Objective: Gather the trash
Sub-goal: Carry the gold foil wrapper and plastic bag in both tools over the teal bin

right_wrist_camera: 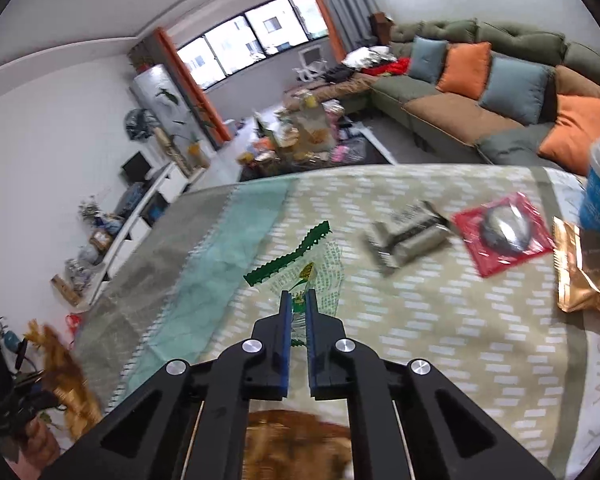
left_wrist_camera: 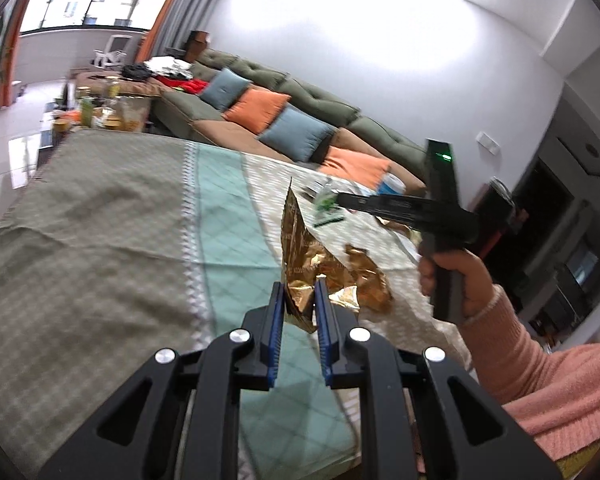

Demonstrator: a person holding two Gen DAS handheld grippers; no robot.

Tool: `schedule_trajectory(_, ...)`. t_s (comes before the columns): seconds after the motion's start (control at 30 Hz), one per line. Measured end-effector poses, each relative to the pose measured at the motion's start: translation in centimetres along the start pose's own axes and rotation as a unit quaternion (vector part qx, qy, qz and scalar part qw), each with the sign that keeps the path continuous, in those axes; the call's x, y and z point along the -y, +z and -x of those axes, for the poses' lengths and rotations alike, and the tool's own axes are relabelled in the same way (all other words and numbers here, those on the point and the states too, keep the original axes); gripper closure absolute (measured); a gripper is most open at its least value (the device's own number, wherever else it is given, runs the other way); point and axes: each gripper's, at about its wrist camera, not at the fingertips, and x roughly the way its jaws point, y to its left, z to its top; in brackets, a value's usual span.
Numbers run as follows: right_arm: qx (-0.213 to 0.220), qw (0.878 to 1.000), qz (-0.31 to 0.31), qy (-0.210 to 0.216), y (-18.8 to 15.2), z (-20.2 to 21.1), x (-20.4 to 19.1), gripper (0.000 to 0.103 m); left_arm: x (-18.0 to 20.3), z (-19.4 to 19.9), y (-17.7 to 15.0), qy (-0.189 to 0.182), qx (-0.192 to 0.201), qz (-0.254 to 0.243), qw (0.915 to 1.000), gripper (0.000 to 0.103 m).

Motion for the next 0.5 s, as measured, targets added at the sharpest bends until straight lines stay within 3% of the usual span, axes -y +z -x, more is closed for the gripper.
schedule_trajectory(0.5,-0.015,0.984,0.095,0.153,0.1,-3.3,-14.7,0.096,-7.1,7.9,0.1,0.107,0.068,0.058,0.9902,0.086)
